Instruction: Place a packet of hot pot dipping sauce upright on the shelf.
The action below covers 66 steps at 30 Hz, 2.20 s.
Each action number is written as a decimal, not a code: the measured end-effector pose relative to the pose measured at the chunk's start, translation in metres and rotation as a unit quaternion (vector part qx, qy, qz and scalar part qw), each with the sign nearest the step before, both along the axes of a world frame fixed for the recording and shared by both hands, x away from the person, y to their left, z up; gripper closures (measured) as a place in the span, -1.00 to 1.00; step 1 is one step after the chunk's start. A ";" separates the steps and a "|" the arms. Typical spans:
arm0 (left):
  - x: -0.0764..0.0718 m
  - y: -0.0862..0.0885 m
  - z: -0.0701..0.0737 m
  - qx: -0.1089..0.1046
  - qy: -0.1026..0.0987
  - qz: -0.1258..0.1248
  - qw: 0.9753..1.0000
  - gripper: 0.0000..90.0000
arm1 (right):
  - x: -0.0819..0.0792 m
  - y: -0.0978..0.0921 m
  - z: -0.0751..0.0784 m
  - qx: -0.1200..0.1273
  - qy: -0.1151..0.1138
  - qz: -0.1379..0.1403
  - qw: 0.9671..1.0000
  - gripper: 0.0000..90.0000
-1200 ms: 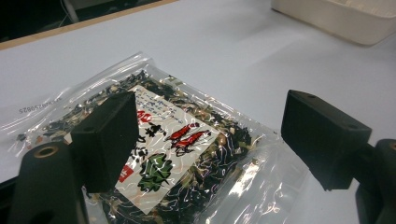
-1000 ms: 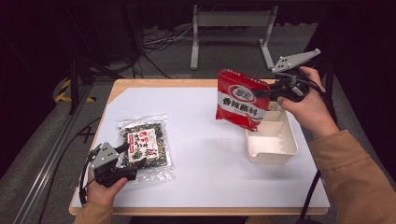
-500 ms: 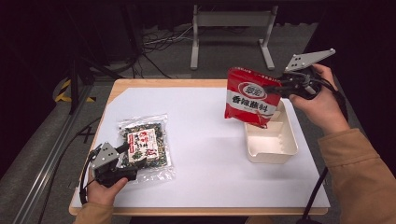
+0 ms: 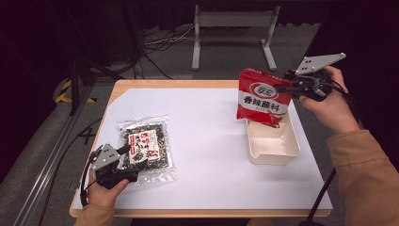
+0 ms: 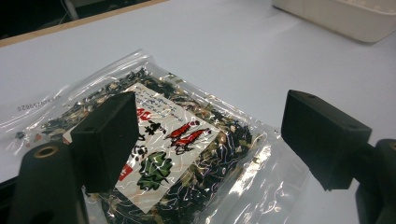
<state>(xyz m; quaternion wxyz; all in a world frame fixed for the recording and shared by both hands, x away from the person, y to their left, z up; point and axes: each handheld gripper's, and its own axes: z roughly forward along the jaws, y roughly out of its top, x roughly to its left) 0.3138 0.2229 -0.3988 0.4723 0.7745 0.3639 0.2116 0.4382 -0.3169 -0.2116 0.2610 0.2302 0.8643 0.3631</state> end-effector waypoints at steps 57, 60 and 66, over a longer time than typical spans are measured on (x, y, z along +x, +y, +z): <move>0.001 0.000 -0.002 0.001 0.004 0.000 1.000 -0.56 | 0.038 -0.001 -0.034 0.023 0.007 -0.037 0.999 0.97; 0.001 0.000 -0.002 0.002 0.003 0.000 1.000 -0.56 | 0.039 -0.003 -0.037 0.037 0.013 -0.039 0.998 0.94; 0.001 0.000 -0.002 0.001 0.005 0.000 1.000 -0.56 | 0.041 -0.006 -0.041 0.056 0.019 -0.047 0.997 0.83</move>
